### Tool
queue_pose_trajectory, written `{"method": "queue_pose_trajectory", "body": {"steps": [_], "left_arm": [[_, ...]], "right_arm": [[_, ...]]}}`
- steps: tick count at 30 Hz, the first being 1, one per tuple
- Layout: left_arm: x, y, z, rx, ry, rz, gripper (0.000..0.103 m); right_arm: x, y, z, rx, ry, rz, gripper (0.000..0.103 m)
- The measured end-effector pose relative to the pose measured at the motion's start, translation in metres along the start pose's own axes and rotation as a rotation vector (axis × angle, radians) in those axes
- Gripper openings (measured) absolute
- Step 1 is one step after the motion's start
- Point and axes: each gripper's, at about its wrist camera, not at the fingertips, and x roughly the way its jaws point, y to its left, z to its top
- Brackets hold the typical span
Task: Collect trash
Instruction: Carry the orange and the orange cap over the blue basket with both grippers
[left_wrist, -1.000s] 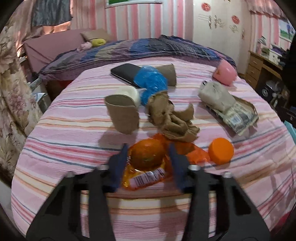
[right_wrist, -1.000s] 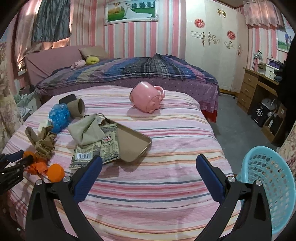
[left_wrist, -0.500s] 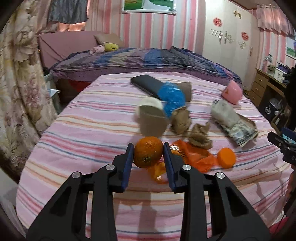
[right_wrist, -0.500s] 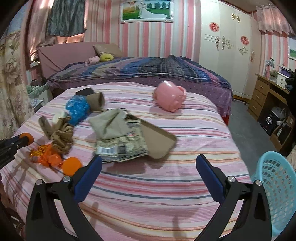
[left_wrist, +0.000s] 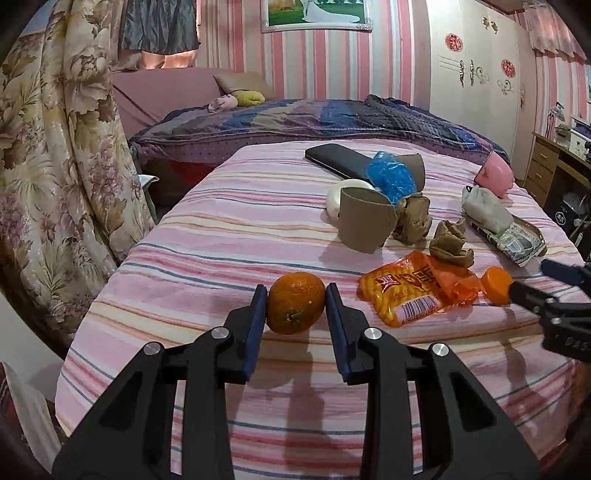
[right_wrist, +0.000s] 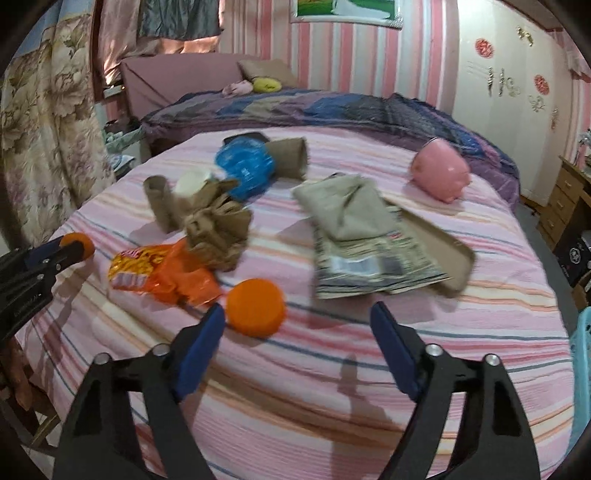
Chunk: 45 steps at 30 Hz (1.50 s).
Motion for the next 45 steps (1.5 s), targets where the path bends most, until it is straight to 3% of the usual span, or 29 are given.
{"method": "queue_pose_trajectory", "body": {"steps": [5, 7, 12, 22, 29, 35, 45], "left_arm": [[-0.002, 0.0, -0.001, -0.01, -0.003, -0.018, 0.031], [-0.003, -0.001, -0.002, -0.012, -0.002, -0.026, 0.031], [-0.006, -0.004, -0.004, -0.012, -0.007, -0.027, 0.031], [-0.022, -0.004, -0.011, -0.028, -0.017, -0.018, 0.031], [-0.032, -0.011, -0.007, -0.046, -0.032, -0.023, 0.031], [-0.051, -0.039, 0.014, -0.01, -0.08, -0.044, 0.031], [-0.073, -0.112, 0.043, 0.03, -0.115, -0.112, 0.032]], "right_arm": [[0.015, 0.012, 0.0, -0.013, 0.037, 0.029, 0.064], [0.023, 0.015, 0.0, -0.023, 0.071, 0.028, 0.052], [0.022, 0.017, 0.001, -0.032, 0.065, 0.052, 0.04], [0.001, 0.006, -0.011, -0.057, -0.002, 0.052, 0.04], [-0.012, -0.023, -0.01, -0.031, 0.008, 0.025, 0.04], [-0.035, -0.051, 0.0, 0.005, -0.008, -0.002, 0.04], [-0.099, -0.121, 0.023, 0.019, -0.117, -0.077, 0.04]]}}
